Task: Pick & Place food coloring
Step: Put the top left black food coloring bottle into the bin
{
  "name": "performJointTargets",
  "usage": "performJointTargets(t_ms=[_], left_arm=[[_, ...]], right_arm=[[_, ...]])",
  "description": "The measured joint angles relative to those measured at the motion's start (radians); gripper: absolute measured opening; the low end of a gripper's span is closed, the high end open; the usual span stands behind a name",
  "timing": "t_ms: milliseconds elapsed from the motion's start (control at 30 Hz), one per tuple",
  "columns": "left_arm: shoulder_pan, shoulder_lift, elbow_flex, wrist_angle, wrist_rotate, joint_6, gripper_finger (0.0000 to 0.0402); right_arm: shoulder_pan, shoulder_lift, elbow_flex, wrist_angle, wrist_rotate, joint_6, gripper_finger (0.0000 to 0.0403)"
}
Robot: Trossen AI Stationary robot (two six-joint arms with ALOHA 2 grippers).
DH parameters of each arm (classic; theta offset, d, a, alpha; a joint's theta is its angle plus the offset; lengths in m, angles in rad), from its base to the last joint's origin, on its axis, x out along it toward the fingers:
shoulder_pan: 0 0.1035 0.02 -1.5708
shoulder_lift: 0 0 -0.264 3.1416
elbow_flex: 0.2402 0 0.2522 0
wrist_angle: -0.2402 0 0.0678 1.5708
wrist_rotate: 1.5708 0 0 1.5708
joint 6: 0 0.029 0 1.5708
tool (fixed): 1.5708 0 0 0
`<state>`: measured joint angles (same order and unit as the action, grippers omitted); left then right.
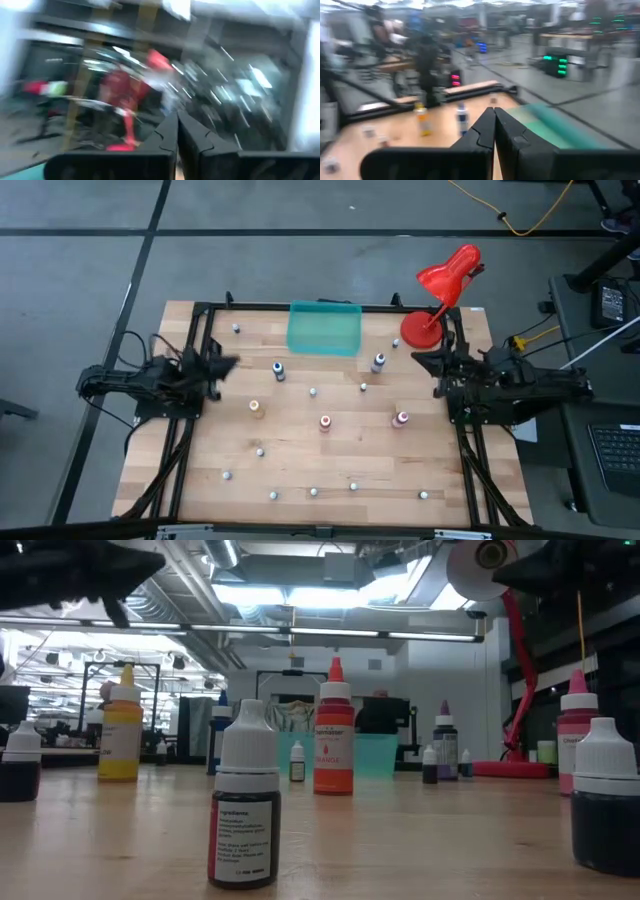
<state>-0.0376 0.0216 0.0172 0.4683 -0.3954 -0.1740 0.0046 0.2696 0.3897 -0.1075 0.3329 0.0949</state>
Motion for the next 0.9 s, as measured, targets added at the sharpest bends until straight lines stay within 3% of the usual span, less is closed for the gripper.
performJointTargets(t_ms=[100, 200, 333, 467, 600, 800, 900], left_arm=[[0.000, 0.000, 0.038, 0.046, -0.248, -0.126, 0.0002], [0.000, 0.016, 0.081, 0.038, -0.397, -0.202, 0.0002], [0.000, 0.066, 0.152, 0.027, -0.358, -0.131, 0.0002], [0.000, 0.153, 0.312, -0.019, -0.354, -0.045, 0.0002], [0.001, 0.292, 0.574, -0.300, -0.524, 0.016, 0.0002], [0.011, 0.575, 1.003, -0.900, -0.646, 0.065, 0.0002], [0.056, 0.694, 1.174, -1.150, -0.649, 0.057, 0.0002]], right_arm=[[-0.010, 0.059, 0.026, 0.006, 0.106, -0.032, 0.0012], [-0.038, 0.108, 0.048, 0.004, 0.144, -0.047, 0.0012], [-0.085, 0.157, 0.079, 0.005, 0.068, -0.048, 0.0012], [-0.132, 0.199, 0.114, 0.005, -0.041, -0.024, 0.0012], [-0.168, 0.246, 0.158, 0.004, -0.073, -0.020, 0.0012], [-0.219, 0.319, 0.227, 0.005, -0.075, -0.052, 0.0012], [-0.240, 0.359, 0.259, 0.005, -0.074, -0.025, 0.0012]])
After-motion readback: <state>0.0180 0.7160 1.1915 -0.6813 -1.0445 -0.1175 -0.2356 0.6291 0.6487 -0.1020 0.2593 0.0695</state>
